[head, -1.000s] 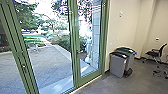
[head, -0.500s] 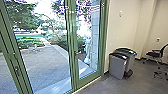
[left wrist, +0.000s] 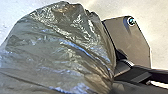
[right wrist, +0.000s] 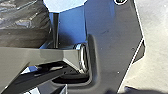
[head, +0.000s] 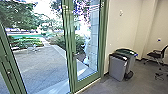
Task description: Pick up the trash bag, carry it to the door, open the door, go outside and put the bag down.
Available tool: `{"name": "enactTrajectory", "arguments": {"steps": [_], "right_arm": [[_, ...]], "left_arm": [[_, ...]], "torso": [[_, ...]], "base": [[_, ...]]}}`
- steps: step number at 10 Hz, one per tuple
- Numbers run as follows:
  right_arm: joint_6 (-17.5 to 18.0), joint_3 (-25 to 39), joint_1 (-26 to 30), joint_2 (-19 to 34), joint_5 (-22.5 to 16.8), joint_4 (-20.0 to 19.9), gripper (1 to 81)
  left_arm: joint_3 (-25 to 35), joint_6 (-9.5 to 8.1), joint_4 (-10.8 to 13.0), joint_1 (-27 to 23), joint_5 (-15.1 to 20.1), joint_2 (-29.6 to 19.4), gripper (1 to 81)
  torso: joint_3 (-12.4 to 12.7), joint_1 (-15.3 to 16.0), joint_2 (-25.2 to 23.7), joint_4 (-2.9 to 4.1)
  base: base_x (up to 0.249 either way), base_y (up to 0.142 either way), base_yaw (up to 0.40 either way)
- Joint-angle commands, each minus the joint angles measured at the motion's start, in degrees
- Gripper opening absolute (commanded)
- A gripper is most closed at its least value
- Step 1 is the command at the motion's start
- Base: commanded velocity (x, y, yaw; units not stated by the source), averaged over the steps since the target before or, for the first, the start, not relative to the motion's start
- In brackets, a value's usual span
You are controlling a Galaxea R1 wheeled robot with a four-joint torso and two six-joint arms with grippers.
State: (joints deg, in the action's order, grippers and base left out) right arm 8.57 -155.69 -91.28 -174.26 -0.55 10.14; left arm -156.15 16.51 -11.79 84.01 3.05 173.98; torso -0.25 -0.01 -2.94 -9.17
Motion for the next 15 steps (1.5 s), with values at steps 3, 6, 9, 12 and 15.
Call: {"name": "enactTrajectory", "arguments": {"steps": [3, 6, 9, 12, 15], "right_arm": [[-0.1, 0.1, 2.6, -0.3, -2.9, 0.3, 81.1], [-0.1, 0.1, 2.5, -0.3, -2.8, 0.2, 81.1], [-0.1, 0.1, 2.5, -0.3, -2.8, 0.2, 81.1], [-0.1, 0.1, 2.5, -0.3, -2.8, 0.2, 81.1], [-0.1, 0.1, 2.5, -0.3, -2.8, 0.2, 81.1]], "left_arm": [[0.1, 0.37, 0.5, -3.8, 3.2, -0.1, 1.0], [0.1, 0.37, 0.5, -3.8, 3.2, -0.1, 1.0], [0.1, 0.37, 0.5, -3.8, 3.2, -0.1, 1.0], [0.1, 0.46, 0.5, -3.8, 3.2, 0.0, 1.0], [0.1, 0.37, 0.5, -3.8, 3.1, 0.0, 1.0]], "torso": [[0.0, 0.0, 0.0, 0.00], [0.0, 0.0, 0.0, 0.00], [0.0, 0.0, 0.0, 0.00], [0.0, 0.0, 0.0, 0.00], [0.0, 0.0, 0.0, 0.00]], "base": [[0.133, -0.074, 0.000], [0.133, -0.044, 0.000], [0.133, 0.000, 0.000], [0.133, -0.025, 0.000], [0.133, -0.082, 0.000]]}}
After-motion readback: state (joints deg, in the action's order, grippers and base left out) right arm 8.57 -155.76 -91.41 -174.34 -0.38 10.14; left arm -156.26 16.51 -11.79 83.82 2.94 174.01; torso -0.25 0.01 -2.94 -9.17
